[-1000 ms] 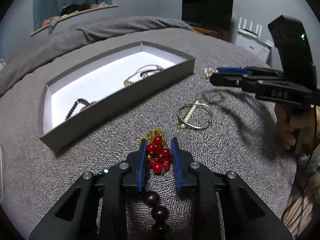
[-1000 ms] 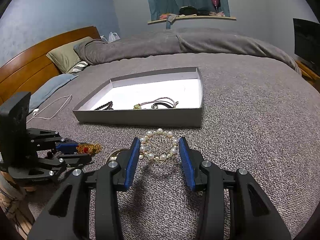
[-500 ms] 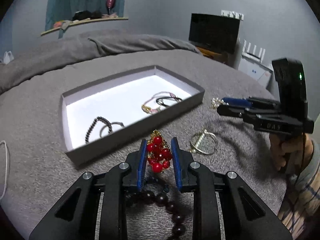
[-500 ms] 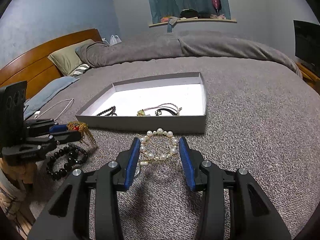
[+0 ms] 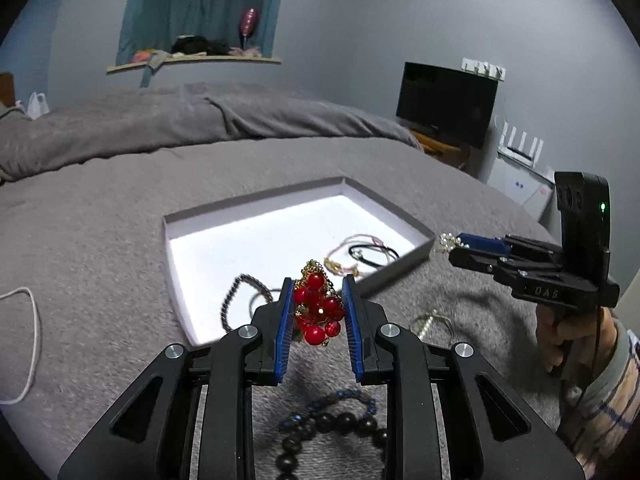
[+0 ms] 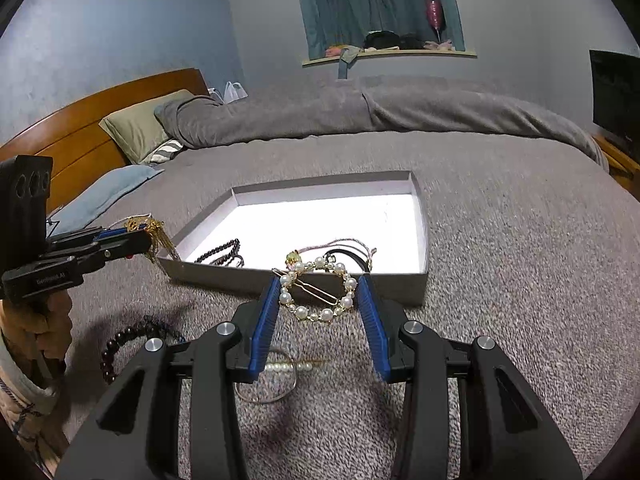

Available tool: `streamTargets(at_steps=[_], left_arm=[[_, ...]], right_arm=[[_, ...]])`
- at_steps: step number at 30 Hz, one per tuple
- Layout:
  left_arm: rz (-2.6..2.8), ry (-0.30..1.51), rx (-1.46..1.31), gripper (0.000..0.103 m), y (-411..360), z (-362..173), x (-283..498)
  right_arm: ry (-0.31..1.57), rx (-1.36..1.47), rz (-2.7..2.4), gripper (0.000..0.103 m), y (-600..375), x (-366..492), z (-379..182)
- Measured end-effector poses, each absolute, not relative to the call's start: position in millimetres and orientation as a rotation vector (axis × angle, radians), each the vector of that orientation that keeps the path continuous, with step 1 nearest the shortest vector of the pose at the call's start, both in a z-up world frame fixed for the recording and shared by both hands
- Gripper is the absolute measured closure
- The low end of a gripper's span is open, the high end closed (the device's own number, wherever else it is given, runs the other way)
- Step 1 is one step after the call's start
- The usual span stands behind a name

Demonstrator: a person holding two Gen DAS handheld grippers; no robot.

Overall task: Organize jewelry
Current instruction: 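Carry the pearl brooch in the right tool into the box while the left tool carries the red pendant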

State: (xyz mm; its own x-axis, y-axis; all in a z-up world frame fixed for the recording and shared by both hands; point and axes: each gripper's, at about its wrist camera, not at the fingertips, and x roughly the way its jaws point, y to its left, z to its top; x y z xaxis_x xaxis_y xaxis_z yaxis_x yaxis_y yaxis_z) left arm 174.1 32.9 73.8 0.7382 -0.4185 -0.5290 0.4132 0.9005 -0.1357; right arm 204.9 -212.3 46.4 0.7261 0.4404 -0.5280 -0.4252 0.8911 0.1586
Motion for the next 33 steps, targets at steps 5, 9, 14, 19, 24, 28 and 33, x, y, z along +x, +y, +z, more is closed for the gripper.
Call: streamTargets(at_steps=[5, 9, 14, 19, 24, 28, 33], left_arm=[[-0.443, 0.572, -0.017, 0.078, 36.5, 77.2, 179.3], [-0.429, 0.563, -0.024, 0.078, 37.0, 78.2, 183.6], [-0.418, 0.533, -0.024, 0.078, 37.3, 79.4, 187.7], [-0.385, 0.52, -0.027, 0.078, 38.9, 78.0, 199.9], [-0.389, 0.51, -0.053, 0.078, 45.1, 77.2, 209.8], [-0.407, 0.499, -0.079, 0.078, 48.0, 80.1, 217.4], [-0.403, 0.508, -0.071, 0.078, 47.2, 76.4, 228.8]], right_arm=[[0.58, 0.025, 0.478, 0.063, -210.7, 213.2, 50.4], [0.57, 0.032, 0.471, 0.063, -210.5, 224.3, 54.1], [0.558, 0.045, 0.453, 0.063, -213.7, 237.5, 53.9], [0.558, 0.065, 0.436, 0.063, -217.9, 251.3, 52.4], [0.555, 0.077, 0.426, 0.063, -217.3, 260.3, 51.8], [0.542, 0.08, 0.427, 0.063, -213.3, 269.0, 53.1], [0.547, 0.06, 0.42, 0.063, -204.2, 282.1, 50.7]])
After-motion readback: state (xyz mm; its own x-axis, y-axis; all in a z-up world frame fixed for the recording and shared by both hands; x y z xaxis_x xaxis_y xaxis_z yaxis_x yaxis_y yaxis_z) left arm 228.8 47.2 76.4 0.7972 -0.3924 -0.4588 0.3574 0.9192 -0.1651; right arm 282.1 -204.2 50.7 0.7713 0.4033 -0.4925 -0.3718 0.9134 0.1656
